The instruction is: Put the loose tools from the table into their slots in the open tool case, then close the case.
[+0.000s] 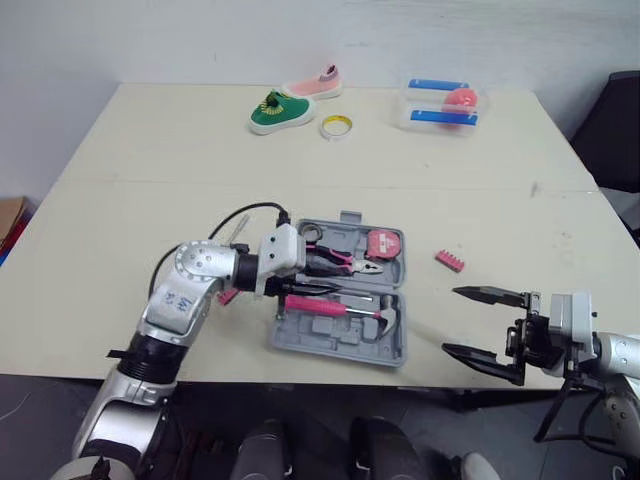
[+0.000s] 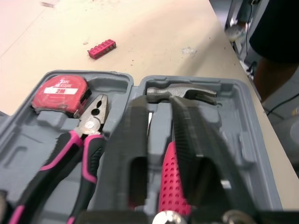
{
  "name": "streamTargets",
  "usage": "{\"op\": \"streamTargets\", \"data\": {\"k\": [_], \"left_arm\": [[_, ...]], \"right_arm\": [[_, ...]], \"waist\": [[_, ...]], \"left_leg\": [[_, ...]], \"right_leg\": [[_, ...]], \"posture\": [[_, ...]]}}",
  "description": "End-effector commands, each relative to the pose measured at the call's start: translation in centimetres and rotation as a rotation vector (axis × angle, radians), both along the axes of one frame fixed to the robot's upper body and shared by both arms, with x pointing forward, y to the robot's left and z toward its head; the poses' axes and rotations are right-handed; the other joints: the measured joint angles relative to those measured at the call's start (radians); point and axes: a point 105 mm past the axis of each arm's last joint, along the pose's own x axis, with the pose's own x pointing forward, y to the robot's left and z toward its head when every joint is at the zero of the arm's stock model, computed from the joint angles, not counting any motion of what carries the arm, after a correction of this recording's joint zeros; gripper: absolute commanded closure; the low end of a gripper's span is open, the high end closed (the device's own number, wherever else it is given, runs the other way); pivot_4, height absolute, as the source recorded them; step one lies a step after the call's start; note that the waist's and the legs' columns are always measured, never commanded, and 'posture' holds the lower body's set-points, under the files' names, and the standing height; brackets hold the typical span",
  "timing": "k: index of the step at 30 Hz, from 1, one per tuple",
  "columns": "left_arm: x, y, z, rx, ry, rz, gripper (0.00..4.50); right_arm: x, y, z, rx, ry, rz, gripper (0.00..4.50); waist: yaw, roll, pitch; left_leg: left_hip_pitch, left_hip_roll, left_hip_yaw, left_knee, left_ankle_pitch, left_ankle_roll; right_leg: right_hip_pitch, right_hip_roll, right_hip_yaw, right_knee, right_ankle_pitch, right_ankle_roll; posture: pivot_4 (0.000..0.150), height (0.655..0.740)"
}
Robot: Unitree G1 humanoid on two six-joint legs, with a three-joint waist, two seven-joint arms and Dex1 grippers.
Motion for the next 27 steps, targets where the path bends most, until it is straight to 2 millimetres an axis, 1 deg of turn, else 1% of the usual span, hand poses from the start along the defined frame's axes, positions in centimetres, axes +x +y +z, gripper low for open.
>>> {"op": "streamTargets", "data": {"k": [1,6,11,16,18,19,21,22,24,27], "left_arm": [[0.3,-0.1,-1.4,0.036,-0.011,0.029,4.45],[0.4,0.3,-3.2,0.091,0.025,0.055,4.45],[0.5,0.6,-3.7,0.100,0.030,0.068,4.45],[-0.1,0.9,-5.8,0.181,0.068,0.045,4.45],[0.1,1.0,-6.3,0.195,0.080,0.073,4.45],[0.2,1.2,-6.9,0.219,0.085,0.082,4.45],[0.5,1.6,-7.9,0.262,0.108,0.115,4.45],[0.3,1.7,-8.5,0.284,0.134,0.113,4.45],[0.1,1.6,-9.1,0.303,0.143,0.107,4.45],[0.1,1.2,-9.3,0.306,0.142,0.115,4.45]], "right_arm": [[-0.1,-0.4,0.2,0.008,-0.028,-0.007,0.00],[-0.1,-0.7,0.0,0.004,-0.029,-0.013,0.00],[-0.2,-0.8,-0.1,0.003,-0.026,-0.018,0.00],[-0.1,-0.8,-0.5,0.007,-0.023,-0.028,0.00],[0.0,-0.8,-0.6,0.006,-0.021,-0.029,0.00],[0.1,-0.9,-0.6,0.006,-0.021,-0.031,0.00],[0.2,-0.9,-0.7,0.005,-0.021,-0.033,0.00],[0.2,-1.0,-0.7,0.004,-0.021,-0.033,0.00],[0.3,-1.0,-0.7,0.004,-0.022,-0.032,0.00],[0.4,-1.1,-0.8,0.003,-0.022,-0.031,0.00]], "waist": [[0.000,0.000,0.000],[-0.001,0.000,0.000],[-0.002,0.000,0.000],[-0.003,0.000,0.000],[-0.003,0.001,0.000],[-0.003,0.001,-0.001],[-0.003,0.001,-0.001],[-0.003,0.002,-0.001],[-0.003,0.002,-0.002],[-0.002,0.004,-0.006]], "left_leg": [[0.001,0.000,0.000,0.000,0.000,0.000],[0.002,0.000,-0.001,-0.001,0.000,0.000],[0.003,0.001,-0.001,-0.001,0.000,-0.001],[0.004,0.001,-0.002,-0.001,-0.001,-0.001],[0.004,0.001,-0.002,-0.001,-0.001,-0.001],[0.004,0.001,-0.002,-0.001,-0.001,-0.001],[0.005,0.000,-0.003,-0.001,-0.003,0.003],[0.005,0.000,-0.003,-0.001,-0.004,0.004],[0.007,-0.001,-0.004,-0.001,-0.004,0.005],[0.007,-0.001,-0.004,-0.001,-0.004,0.005]], "right_leg": [[0.001,0.000,0.000,0.000,0.000,0.000],[0.002,0.000,0.000,-0.001,0.000,0.000],[0.004,-0.001,0.000,-0.001,0.000,0.000],[0.005,-0.001,0.000,-0.001,0.000,0.000],[0.005,-0.001,0.000,-0.002,0.000,0.000],[0.006,-0.002,0.000,-0.002,0.000,0.000],[0.007,-0.010,0.000,-0.002,0.000,-0.001],[0.008,-0.011,0.000,-0.002,0.000,-0.001],[0.010,-0.012,-0.001,-0.002,0.000,-0.001],[0.010,-0.012,-0.001,-0.002,0.000,-0.001]], "posture": [[0.150,0.7400],[0.150,0.7400],[0.150,0.7400],[0.150,0.7400],[0.150,0.7400],[0.150,0.7400],[0.150,0.7400],[0.150,0.7400],[0.150,0.7400],[0.150,0.7400]]}}
